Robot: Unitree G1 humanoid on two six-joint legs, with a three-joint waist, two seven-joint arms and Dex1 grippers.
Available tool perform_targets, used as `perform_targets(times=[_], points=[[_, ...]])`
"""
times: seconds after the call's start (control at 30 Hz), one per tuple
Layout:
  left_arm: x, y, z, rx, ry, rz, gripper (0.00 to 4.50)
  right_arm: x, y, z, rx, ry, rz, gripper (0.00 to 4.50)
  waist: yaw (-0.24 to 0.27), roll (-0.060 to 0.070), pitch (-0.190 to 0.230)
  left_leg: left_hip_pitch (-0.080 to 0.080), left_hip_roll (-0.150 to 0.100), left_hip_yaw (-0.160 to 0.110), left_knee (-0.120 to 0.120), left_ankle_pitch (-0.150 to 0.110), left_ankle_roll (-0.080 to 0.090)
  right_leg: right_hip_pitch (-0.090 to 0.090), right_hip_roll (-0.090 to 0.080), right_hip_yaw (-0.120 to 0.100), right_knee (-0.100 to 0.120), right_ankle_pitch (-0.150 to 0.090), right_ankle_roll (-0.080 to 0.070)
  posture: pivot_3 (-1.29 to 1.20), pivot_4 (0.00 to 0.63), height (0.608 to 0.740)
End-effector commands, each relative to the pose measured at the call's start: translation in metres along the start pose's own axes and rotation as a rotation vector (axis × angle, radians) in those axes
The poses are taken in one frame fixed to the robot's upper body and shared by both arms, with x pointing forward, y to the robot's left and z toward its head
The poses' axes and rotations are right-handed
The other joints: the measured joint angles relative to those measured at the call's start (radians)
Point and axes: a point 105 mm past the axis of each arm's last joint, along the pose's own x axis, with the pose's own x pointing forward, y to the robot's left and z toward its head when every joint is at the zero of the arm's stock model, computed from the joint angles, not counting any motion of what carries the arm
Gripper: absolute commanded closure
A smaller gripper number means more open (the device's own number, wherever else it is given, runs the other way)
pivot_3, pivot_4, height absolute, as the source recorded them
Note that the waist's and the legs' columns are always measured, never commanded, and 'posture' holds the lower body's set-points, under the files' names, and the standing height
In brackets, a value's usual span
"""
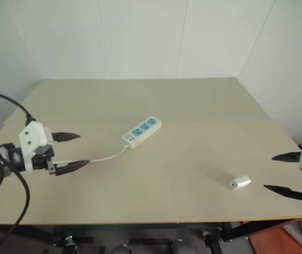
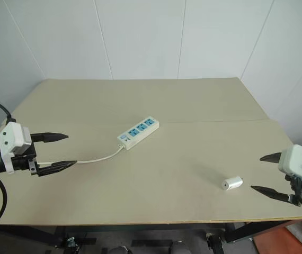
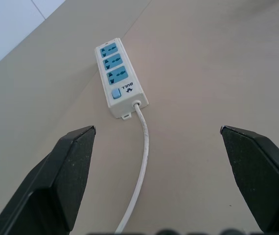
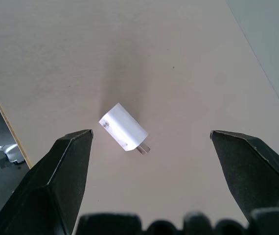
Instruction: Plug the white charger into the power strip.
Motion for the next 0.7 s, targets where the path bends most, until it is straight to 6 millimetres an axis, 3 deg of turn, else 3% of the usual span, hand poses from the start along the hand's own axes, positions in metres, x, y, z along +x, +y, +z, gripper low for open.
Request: perform_targets(times=[0.03,0.53,0.7], points=[[0.0,0.001,0.009,0.03,-0.035,0.001,0.05,-0.009,-0.006,0.008,-0.045,-0.011,-0.048,0.0,0.0,0.0,0.0,0.0,0.0,0.0,0.0,0.0,0.0,0.0,0.0,0.0,0.0,0.0,0.0,0.0,0.15,0.74],[0.009,0.003,0.008,0.022,-0.056,-0.004,0.05,-0.004,-0.008,0.017,-0.067,-0.066,-0.041,0.0,0.0,0.0,0.0,0.0,0.0,0.0,0.0,0.0,0.0,0.0,0.0,0.0,0.0,0.0,0.0,0.0,0.15,0.74],[0.03,0.029,0.011,0.028,-0.083,0.113,0.05,0.004,-0.023,0.027,-0.096,-0.113,-0.103,0.0,0.003,0.0,0.0,0.002,-0.001,0.0,0.0,0.0,0.0,0.002,0.0,0.0,0.0,0.0,0.0,0.0,0.15,0.74]])
